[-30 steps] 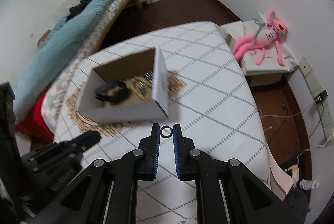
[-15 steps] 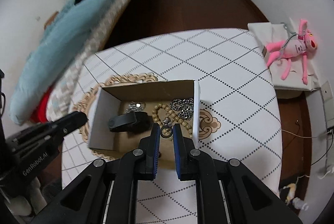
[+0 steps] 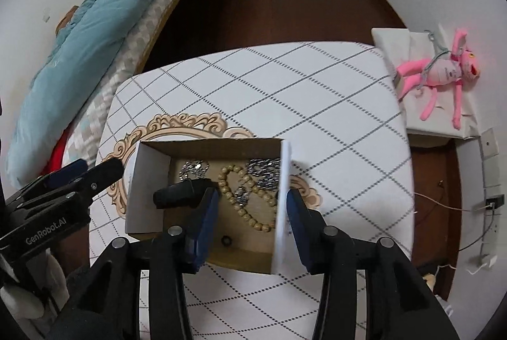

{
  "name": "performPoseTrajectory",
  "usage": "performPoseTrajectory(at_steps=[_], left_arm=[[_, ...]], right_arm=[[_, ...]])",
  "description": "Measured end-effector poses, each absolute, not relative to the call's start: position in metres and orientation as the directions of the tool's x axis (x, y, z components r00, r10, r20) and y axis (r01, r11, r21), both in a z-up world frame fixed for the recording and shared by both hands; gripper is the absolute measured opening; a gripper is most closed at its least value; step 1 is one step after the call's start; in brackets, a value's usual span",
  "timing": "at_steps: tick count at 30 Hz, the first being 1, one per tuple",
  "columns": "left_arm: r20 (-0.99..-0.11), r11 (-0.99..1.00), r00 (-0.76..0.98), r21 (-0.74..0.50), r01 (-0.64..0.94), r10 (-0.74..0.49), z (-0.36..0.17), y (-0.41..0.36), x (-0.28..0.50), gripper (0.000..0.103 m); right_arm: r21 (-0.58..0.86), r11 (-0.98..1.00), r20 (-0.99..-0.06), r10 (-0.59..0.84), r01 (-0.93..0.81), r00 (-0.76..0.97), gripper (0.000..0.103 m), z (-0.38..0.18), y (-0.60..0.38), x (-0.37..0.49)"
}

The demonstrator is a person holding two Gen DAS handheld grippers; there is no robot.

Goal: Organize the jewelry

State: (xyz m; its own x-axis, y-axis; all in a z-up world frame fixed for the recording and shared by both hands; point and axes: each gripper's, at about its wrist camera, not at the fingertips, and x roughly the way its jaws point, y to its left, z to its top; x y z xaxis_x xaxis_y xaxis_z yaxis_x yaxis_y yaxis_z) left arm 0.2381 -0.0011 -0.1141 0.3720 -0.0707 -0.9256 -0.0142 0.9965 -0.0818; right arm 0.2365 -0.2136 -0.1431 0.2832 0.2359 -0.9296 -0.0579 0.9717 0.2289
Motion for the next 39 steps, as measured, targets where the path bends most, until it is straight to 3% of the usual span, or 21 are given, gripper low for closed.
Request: performPoseTrajectory(at_steps=[2, 4, 6, 21, 39], left_arm=[[-0.925, 0.998, 0.376, -0.065, -0.02, -0.053, -0.115, 0.001, 0.234, 0.099], [-0.921, 0.998, 0.387, -0.05, -0.023, -0.037, -0.116, 0.002, 0.229, 0.103], [-0.916, 1.0, 0.4, -0.017, -0.023, -0.006, -0.117, 0.002, 0.223, 0.103], [-0.919, 0.999, 0.394, 0.023, -0.028, 0.032, -0.132, -0.005, 0.192, 0.103], [-0.809, 0.999, 0.587, 0.016, -0.032, 0.032, -0.02, -0.012, 0.085, 0.103]], right_arm=[[0.183, 0.982, -0.936, 0.188, -0.047, 0.298, 0.064, -0.139, -0.215, 0.234], [0.122, 0.992, -0.942, 0.125, -0.029, 0.312, 0.094, -0.137, -0.218, 0.227], [0.074, 0.997, -0.947, 0.076, -0.019, 0.311, 0.1, -0.14, -0.22, 0.221], [-0.02, 1.0, -0.947, -0.016, -0.008, 0.322, 0.103, -0.151, -0.215, 0.195], [-0.033, 0.999, -0.841, -0.036, 0.015, 0.539, 0.103, -0.033, -0.22, 0.087]])
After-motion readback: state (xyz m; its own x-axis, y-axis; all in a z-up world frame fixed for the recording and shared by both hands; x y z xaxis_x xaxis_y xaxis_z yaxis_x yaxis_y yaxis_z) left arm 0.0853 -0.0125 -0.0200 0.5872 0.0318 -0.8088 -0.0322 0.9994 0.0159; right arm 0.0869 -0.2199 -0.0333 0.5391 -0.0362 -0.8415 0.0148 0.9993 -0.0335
